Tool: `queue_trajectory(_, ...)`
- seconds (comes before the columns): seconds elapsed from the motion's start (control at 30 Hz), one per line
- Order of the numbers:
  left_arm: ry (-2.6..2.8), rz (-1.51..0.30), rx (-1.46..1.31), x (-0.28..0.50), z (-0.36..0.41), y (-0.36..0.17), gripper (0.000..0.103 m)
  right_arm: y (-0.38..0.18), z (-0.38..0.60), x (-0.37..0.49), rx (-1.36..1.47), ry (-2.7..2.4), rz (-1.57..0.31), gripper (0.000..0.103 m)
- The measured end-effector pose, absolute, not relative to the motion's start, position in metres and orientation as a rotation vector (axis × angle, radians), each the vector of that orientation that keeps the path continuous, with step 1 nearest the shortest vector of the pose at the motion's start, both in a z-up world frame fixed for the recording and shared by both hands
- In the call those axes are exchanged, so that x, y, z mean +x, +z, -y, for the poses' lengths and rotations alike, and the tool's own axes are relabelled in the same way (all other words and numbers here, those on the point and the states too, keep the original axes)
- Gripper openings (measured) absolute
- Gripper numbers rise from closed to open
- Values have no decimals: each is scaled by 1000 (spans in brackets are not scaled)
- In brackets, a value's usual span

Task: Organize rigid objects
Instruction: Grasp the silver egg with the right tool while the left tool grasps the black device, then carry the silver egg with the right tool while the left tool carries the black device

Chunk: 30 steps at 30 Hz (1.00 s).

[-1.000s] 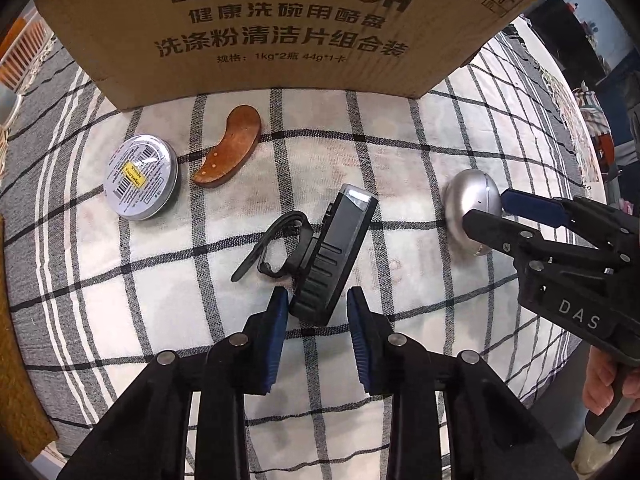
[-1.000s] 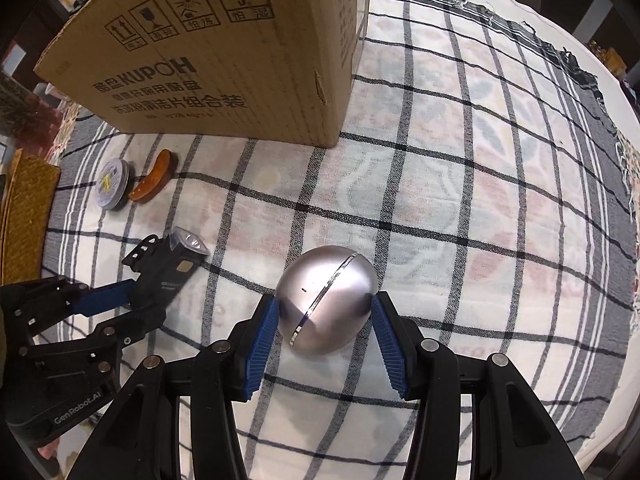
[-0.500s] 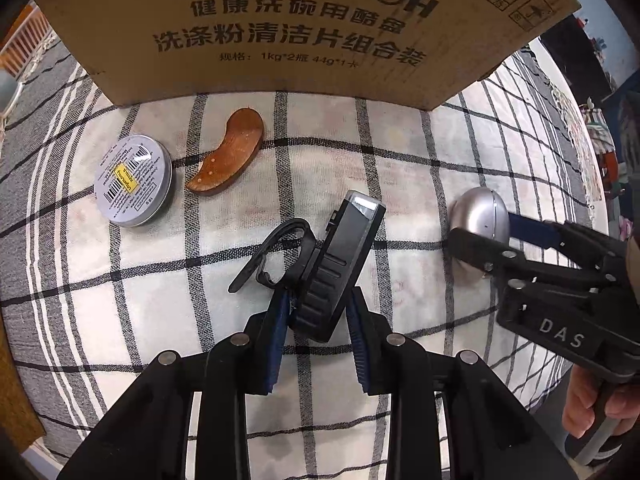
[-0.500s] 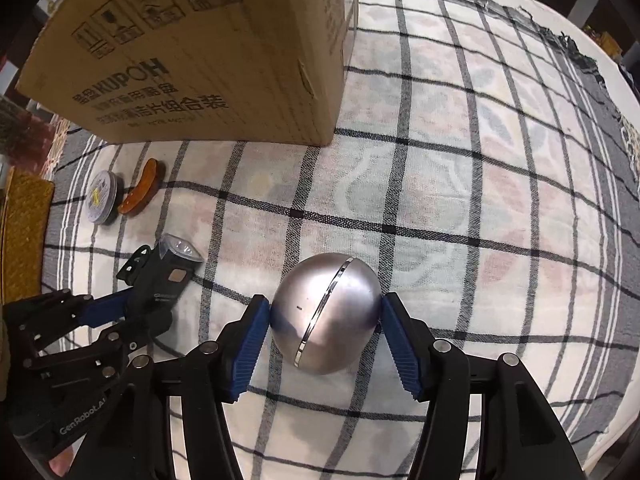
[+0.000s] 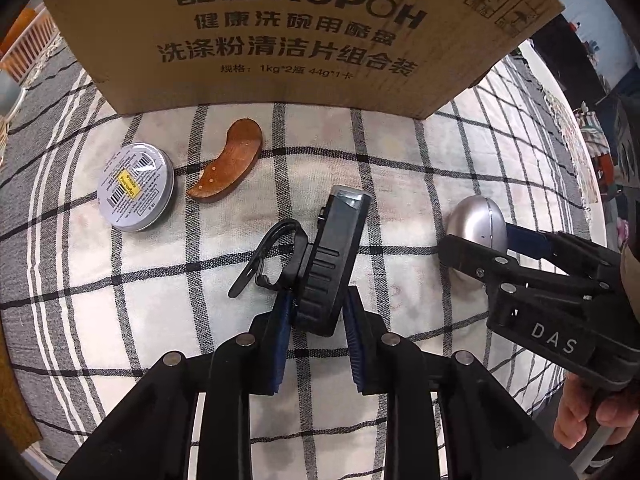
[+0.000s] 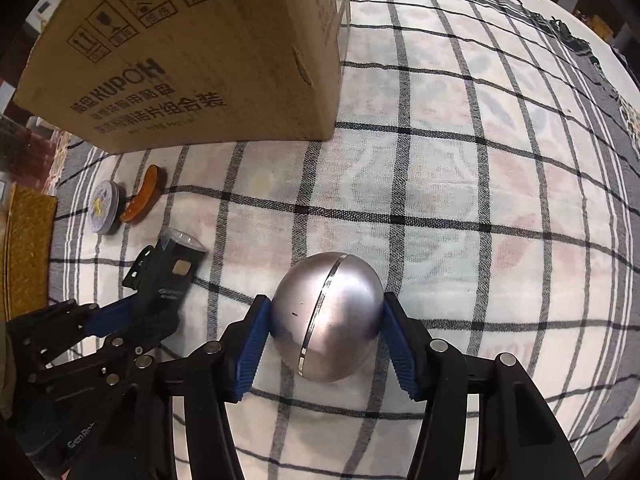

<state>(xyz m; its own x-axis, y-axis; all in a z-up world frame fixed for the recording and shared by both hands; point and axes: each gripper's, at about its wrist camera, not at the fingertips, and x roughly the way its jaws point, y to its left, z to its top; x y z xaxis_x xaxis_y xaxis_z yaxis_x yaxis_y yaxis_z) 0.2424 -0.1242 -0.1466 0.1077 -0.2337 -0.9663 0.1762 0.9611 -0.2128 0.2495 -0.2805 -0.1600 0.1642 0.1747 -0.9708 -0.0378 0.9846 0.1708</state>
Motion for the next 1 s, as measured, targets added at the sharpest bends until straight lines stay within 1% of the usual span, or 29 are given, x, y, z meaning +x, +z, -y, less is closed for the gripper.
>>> queue_trajectory(0.23,-311,-1380,-61,237,115,-133,21,-138,276,244,89,141,-1349,56)
queue_trajectory(0.63,-308,-1299,-83,230,103,-109,21,-107,262,240,86,171,-1291,56)
queue_trajectory(1.0,-305,-1198,-77,225,93,-73,21,-73,260,234,80,169,-1209,56)
